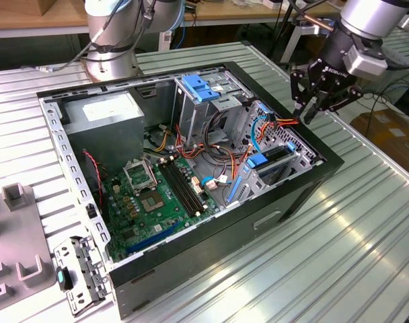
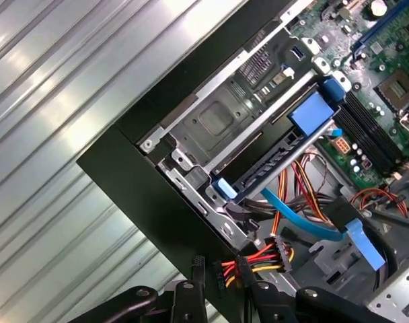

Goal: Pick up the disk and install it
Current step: 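Insert the first disk wire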

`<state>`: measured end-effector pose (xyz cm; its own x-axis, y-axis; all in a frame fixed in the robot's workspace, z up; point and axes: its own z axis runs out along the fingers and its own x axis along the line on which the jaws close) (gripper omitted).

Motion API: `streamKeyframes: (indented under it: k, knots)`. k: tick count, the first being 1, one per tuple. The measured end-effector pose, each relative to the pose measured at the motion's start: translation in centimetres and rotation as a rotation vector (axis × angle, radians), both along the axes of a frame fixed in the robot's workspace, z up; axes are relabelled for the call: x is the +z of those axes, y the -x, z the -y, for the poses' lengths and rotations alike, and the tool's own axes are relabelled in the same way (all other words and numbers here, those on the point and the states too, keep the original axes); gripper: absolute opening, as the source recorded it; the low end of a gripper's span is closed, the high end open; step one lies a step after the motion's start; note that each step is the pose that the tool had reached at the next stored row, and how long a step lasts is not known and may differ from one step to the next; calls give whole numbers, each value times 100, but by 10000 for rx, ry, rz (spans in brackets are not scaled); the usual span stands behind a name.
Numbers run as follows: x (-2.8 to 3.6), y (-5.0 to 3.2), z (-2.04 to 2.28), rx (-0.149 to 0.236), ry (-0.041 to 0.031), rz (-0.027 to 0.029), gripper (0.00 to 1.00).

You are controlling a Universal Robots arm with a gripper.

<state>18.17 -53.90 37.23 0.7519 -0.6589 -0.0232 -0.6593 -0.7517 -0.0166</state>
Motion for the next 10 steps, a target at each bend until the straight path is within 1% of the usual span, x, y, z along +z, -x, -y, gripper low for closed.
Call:
streamKeyframes:
  k: [2,4,5,6,8,9,10]
  knots:
    - [-17,-9,-5,248,1,-1,31]
    - [-37,-16,-11,415,2,0,31]
    - [-57,-19,-15,543,0,0,31]
    - [-70,-20,-16,619,-2,-1,31]
    - [-75,-21,-17,707,0,0,30]
    - [-70,-21,-17,721,3,1,24]
    - [-19,-21,-21,733,-2,1,17]
